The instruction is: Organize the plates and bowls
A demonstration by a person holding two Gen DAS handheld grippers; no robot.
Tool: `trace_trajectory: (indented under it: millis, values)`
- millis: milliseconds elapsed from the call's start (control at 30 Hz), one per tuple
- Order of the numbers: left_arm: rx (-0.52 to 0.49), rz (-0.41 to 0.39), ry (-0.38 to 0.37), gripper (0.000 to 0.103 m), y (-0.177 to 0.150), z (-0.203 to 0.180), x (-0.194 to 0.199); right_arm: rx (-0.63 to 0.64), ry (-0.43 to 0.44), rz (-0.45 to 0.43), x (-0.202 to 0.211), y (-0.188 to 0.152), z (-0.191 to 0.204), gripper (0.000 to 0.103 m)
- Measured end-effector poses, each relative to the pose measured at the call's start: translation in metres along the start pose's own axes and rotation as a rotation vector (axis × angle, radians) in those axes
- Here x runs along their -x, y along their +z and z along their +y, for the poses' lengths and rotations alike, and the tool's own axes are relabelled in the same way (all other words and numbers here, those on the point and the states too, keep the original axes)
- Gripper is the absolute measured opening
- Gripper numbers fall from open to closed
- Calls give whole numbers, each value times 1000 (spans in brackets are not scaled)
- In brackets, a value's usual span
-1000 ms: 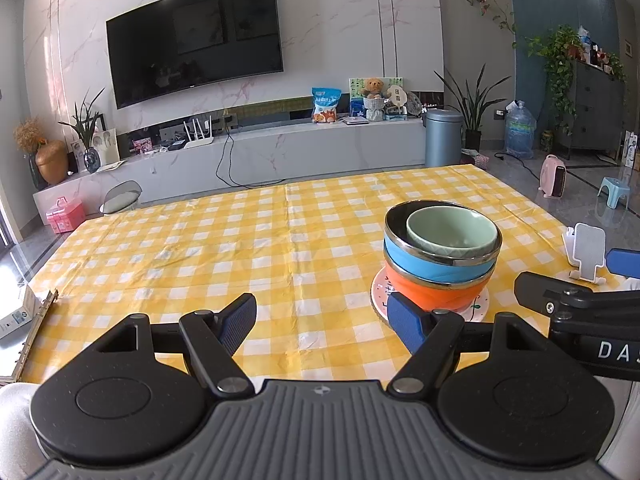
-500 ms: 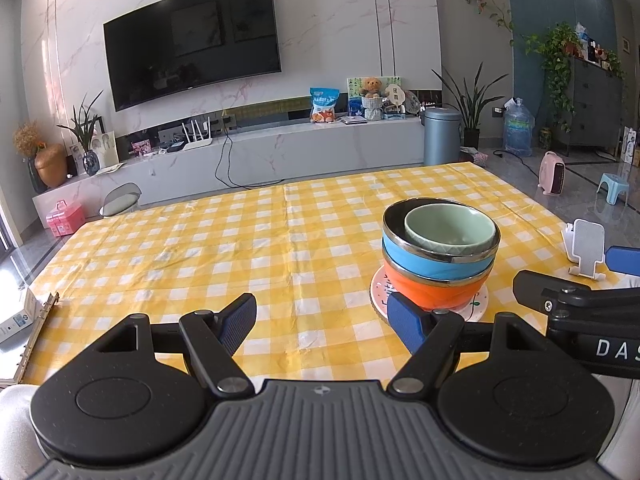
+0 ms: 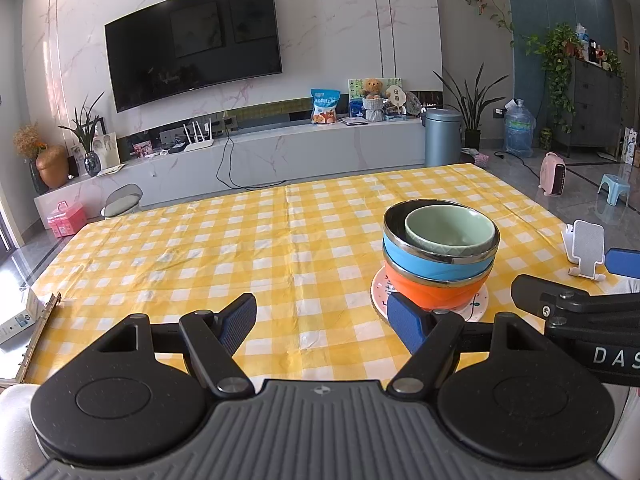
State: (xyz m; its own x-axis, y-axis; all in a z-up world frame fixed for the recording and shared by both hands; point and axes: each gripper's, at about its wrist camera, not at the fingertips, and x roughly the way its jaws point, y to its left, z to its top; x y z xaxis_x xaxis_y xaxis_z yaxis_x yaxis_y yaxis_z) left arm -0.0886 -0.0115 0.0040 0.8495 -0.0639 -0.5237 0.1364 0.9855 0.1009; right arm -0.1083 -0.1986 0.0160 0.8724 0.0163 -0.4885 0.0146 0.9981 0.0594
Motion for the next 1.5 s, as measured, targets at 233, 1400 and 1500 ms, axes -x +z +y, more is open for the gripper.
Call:
trace_trajectory:
  millis: [233, 1400, 1500]
  values:
    - [3, -1, 7, 87, 1, 1, 1, -3, -2, -1, 2, -1, 1, 99]
    - [5, 8, -2, 87, -3, 0, 1, 2, 8, 7, 1, -4, 7, 99]
    - [7, 10, -3, 87, -4, 1, 1, 2, 9, 10, 0, -4, 7, 99]
